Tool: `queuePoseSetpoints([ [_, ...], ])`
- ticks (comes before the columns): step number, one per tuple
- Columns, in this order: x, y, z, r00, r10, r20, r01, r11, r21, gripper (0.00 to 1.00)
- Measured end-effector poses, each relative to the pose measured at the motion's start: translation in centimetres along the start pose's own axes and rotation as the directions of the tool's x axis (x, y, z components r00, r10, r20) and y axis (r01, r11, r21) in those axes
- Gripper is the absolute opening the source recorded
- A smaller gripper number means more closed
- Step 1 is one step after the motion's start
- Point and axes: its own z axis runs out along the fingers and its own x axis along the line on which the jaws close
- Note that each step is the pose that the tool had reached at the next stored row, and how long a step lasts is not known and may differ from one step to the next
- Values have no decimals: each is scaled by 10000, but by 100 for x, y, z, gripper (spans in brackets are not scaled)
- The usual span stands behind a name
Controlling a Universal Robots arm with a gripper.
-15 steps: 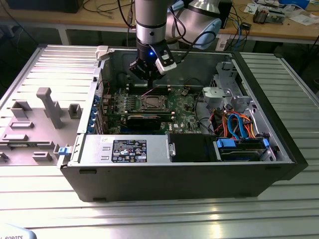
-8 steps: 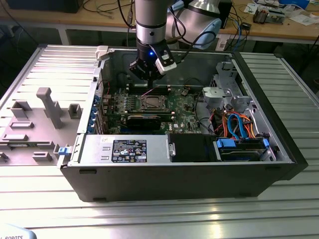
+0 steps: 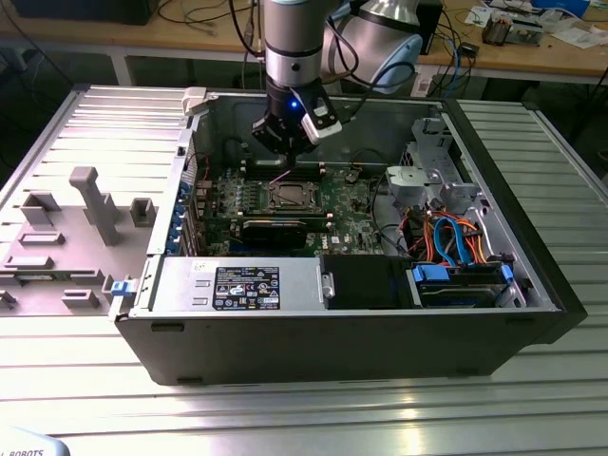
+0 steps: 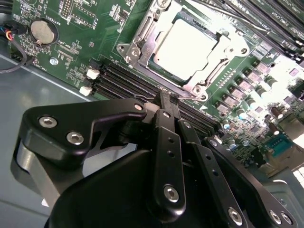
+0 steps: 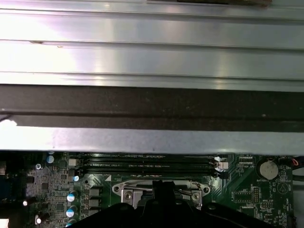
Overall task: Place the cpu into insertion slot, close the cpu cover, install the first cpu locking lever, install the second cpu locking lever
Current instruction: 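Install the first cpu locking lever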
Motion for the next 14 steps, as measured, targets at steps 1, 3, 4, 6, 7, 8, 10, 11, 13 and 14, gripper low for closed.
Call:
queuePoseSetpoints([
  [1,0,0,6,10000,-6,-2,6,10000,2,11],
  [3,0,0,8,10000,-8,-3,8,10000,3,11],
  [4,2,0,10,10000,-8,-1,8,10000,1,11],
  [6,12,1,12,10000,-7,0,7,10000,-1,11],
  [7,18,1,13,10000,-9,1,9,10000,-2,11],
  [8,35,1,12,10000,-12,0,12,10000,-1,11],
  [10,54,2,12,10000,-20,-1,20,10000,-1,11],
  [11,61,2,12,10000,-25,-1,25,10000,-2,11],
  [13,69,2,11,10000,-50,-5,50,10000,0,11],
  [14,69,2,12,10000,-68,-6,68,10000,-1,11],
])
